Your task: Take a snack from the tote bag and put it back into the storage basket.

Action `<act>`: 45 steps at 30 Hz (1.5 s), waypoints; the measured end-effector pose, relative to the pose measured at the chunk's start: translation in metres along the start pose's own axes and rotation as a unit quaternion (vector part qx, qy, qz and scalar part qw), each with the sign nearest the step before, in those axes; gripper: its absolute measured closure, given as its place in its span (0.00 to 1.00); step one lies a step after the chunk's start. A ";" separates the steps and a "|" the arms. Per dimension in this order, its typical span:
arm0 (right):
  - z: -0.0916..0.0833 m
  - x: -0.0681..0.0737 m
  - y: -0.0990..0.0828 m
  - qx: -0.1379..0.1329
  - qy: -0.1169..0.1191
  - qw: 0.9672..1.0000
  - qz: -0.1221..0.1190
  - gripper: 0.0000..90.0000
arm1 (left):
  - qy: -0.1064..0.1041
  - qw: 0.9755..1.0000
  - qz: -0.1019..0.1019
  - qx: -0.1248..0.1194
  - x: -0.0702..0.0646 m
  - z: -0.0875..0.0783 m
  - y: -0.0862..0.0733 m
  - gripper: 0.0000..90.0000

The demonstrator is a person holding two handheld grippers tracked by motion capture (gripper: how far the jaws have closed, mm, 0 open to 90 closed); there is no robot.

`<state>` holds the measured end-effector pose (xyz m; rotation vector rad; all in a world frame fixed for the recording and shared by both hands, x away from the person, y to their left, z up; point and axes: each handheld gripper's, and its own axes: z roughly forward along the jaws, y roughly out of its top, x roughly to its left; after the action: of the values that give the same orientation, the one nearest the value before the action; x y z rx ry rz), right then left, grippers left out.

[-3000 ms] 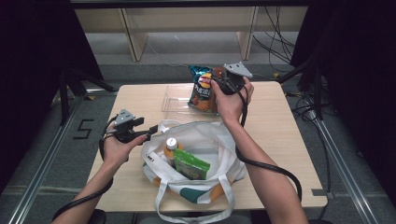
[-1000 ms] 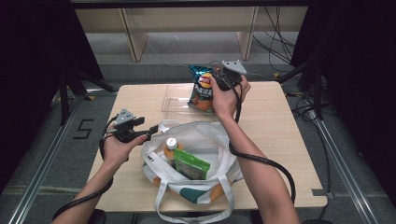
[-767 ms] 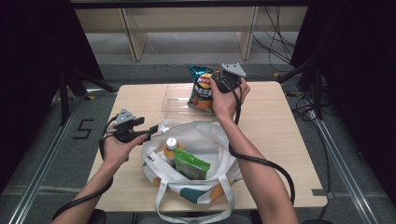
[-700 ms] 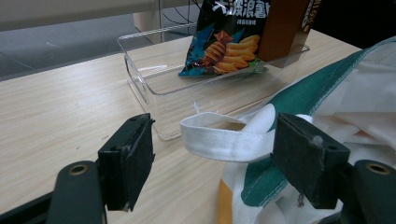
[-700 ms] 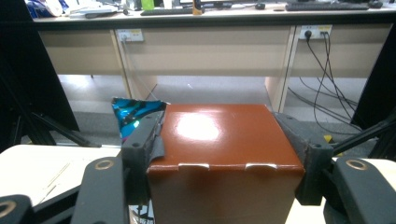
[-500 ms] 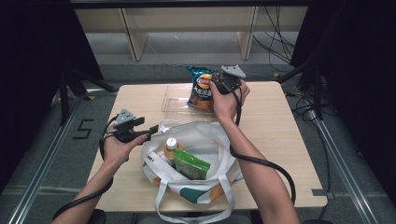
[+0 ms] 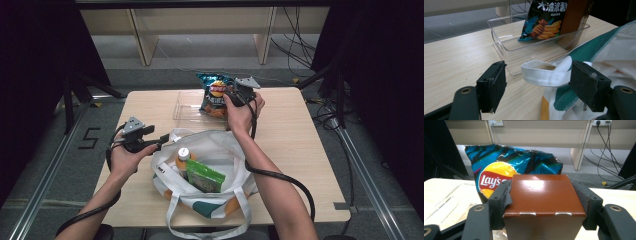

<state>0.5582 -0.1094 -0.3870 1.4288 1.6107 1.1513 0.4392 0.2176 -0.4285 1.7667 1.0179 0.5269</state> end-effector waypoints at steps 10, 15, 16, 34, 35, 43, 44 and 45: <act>-0.003 -0.003 -0.003 0.004 0.013 1.000 -0.017 0.39 | 0.000 1.000 0.002 0.003 -0.001 0.000 0.000 0.31; -0.009 -0.005 0.002 0.008 0.032 0.999 -0.001 0.35 | 0.001 1.000 0.002 0.003 -0.001 0.000 0.000 0.31; -0.010 -0.007 0.003 0.005 0.033 0.999 -0.002 0.35 | 0.001 1.000 0.002 0.002 -0.001 -0.001 0.000 0.31; -0.040 -0.015 0.017 -0.019 0.069 0.997 0.005 0.40 | 0.004 1.000 0.000 -0.002 0.000 -0.002 0.002 0.32; -0.042 -0.016 0.018 -0.021 0.071 0.997 -0.010 0.41 | 0.004 1.000 0.000 -0.003 0.000 -0.003 0.002 0.32; -0.058 -0.018 0.018 -0.016 0.089 0.996 -0.021 0.54 | 0.004 1.000 0.001 -0.005 -0.001 -0.003 0.002 0.32; -0.059 -0.019 0.018 -0.018 0.089 0.996 -0.022 0.55 | 0.004 1.000 0.001 -0.005 -0.001 -0.003 0.002 0.32; -0.061 -0.020 0.018 -0.017 0.093 0.995 -0.023 0.57 | 0.004 1.000 0.001 -0.005 -0.001 -0.003 0.002 0.32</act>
<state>0.5128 -0.1392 -0.3489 1.2874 1.7316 1.3108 0.4372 0.2179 -0.4249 1.7581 1.0175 0.5407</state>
